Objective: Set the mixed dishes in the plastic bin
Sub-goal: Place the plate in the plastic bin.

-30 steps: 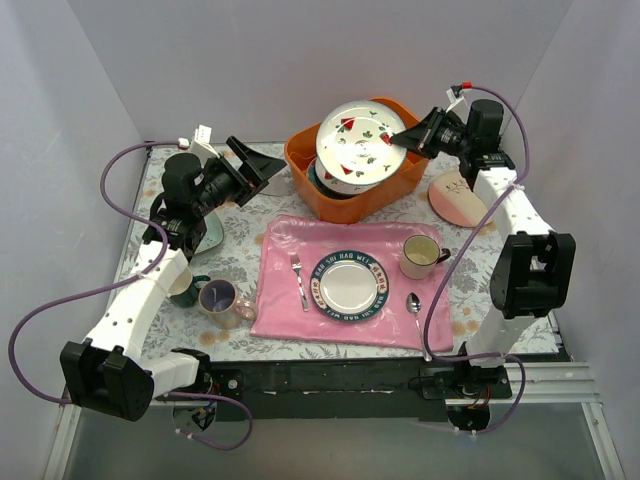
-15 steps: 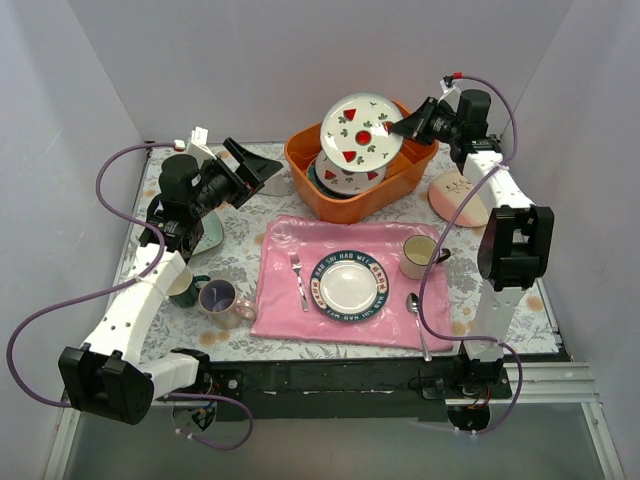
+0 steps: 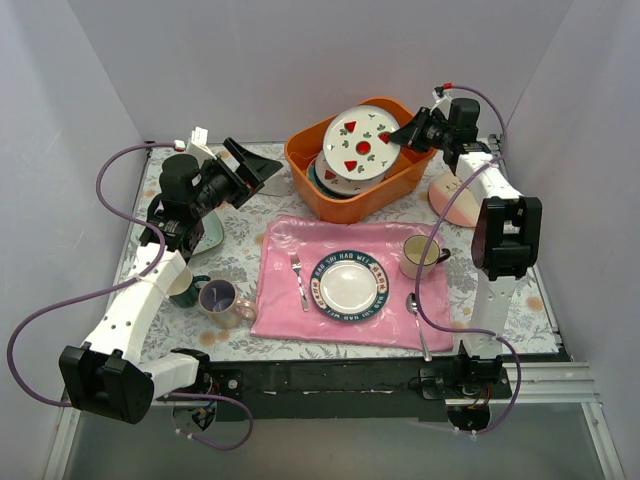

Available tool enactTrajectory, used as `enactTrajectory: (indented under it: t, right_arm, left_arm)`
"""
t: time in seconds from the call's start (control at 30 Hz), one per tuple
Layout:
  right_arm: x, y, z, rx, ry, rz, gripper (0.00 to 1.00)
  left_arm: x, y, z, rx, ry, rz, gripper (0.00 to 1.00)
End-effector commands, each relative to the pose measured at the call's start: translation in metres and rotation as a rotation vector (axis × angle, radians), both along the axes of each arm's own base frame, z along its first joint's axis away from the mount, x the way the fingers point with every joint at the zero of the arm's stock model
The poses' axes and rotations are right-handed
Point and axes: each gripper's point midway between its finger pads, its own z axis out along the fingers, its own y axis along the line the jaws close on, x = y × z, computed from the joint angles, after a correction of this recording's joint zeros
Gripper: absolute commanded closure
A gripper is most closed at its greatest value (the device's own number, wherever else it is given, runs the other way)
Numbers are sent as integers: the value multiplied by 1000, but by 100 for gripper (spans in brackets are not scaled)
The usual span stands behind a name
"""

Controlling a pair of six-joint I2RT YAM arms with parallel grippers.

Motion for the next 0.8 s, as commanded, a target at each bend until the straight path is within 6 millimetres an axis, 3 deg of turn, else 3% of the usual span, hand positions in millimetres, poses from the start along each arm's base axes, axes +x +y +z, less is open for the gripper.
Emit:
enactTrajectory:
  t: [0.0,0.77]
  right_arm:
    - [7,9,63,21,-201,36,99]
    - [12,20,17,-49,-172,52,99]
  left_arm:
    - [-1,5,15,-3,-34,22,2]
    - [-9,11,8,-3,-21,41,2]
